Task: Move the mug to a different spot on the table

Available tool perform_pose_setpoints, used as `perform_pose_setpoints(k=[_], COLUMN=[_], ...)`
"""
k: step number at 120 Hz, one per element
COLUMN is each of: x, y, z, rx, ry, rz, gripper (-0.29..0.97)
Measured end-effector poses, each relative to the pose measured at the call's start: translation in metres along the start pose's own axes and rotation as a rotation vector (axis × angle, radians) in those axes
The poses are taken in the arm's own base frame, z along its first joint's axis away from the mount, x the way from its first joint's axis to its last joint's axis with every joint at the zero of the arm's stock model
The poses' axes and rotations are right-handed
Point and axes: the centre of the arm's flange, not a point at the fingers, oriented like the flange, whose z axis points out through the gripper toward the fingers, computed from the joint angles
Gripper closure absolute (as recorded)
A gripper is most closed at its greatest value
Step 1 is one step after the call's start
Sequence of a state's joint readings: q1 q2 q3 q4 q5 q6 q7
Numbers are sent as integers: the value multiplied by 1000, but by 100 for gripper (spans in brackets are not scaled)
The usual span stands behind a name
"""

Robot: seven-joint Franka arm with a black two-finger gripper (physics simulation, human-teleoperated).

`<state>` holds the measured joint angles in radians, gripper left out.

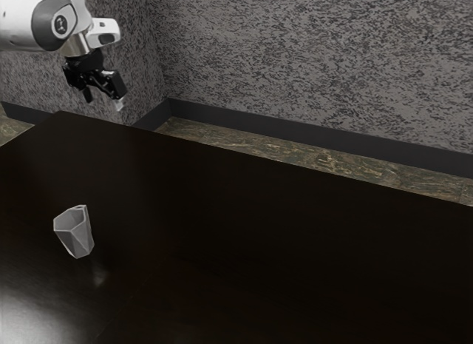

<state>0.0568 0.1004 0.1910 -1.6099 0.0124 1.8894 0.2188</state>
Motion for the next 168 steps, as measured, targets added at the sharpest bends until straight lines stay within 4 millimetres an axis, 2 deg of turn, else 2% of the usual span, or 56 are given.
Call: perform_pose_setpoints(k=[20, 32, 45, 52, 72, 89, 109, 138, 149, 168], x=[0, 2, -1, -4, -34, -46, -72, -88, -91, -98], y=[-4, -11, -28, -31, -53, -68, -87, -104, -104, -101], z=[13, 46, 94, 111, 160, 206, 247, 290, 306, 320], rx=[0, -1, -5, -8, -29, -48, -97, -146, -160, -179], ry=[-25, -81, -159, -190, -295, -369, -437, -460, -466, -478], rz=[-5, -18, -46, -54, -101, -113, -150, -176, -169, -151], gripper=[0, 0, 0, 0, 0, 0, 1, 2, 2, 5])
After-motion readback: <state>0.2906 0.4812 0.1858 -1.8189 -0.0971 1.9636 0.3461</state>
